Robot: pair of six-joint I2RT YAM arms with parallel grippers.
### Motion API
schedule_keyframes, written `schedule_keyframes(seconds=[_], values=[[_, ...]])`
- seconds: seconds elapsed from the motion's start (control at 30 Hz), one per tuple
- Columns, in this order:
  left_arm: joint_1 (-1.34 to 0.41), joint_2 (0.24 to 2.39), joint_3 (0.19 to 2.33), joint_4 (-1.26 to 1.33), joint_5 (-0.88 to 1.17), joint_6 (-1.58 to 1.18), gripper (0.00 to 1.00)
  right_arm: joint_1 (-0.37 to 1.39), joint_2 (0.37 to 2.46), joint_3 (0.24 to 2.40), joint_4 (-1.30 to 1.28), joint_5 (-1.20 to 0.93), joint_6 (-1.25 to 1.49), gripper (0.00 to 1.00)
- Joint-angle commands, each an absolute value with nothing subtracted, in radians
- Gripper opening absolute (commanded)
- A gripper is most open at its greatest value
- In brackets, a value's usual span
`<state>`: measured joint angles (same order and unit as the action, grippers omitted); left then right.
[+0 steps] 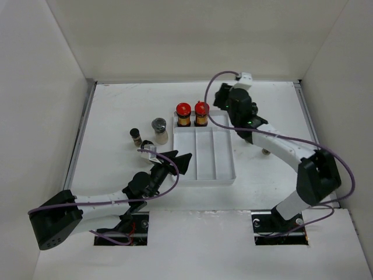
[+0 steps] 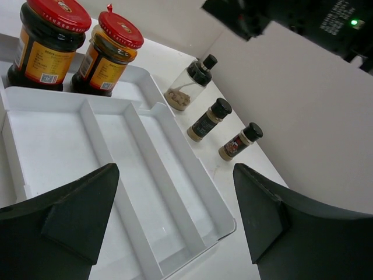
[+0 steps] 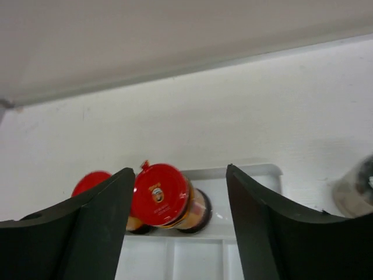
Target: Organize the condiment bottles
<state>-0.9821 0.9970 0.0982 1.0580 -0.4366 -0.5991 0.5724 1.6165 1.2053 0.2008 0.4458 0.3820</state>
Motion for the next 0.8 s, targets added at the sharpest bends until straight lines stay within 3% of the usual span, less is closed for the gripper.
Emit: schedule_keyframes(seconds=[0.0,0.03,0.07,0.13,0.17,0.27,0.33,0.57,0.77], values=[[-0.979,1.003,0.117,1.108,-0.426,-0.611,0.79,0.463,1.516,1.114,0.197,0.456,0.379,0.52],[-0.978,1.011,0.118,1.108,-0.425,-0.612,0.79,0.428,1.497,1.095,0.167,0.456,0.376,0.40],[-0.979,1.014,0.120,1.108,-0.425,-0.612,0.79,0.398,1.485,1.082,0.137,0.457,0.374,0.37],[-0.986,1.015,0.123,1.111,-0.422,-0.614,0.79,0.352,1.474,1.065,0.077,0.457,0.367,0.41],[-0.987,1.015,0.124,1.111,-0.420,-0.611,0.79,0.337,1.473,1.057,0.055,0.456,0.351,0.48],[-0.984,1.031,0.126,1.114,-0.420,-0.614,0.79,0.305,1.491,1.057,0.020,0.463,0.302,0.83],[-0.986,1.032,0.126,1.117,-0.419,-0.614,0.79,0.285,1.517,1.065,0.015,0.460,0.293,0.89],[-0.989,1.040,0.127,1.123,-0.413,-0.614,0.79,0.235,1.656,1.146,0.003,0.404,0.284,0.91],[-0.986,1.046,0.127,1.123,-0.408,-0.615,0.79,0.209,1.732,1.200,0.026,0.380,0.276,0.82]])
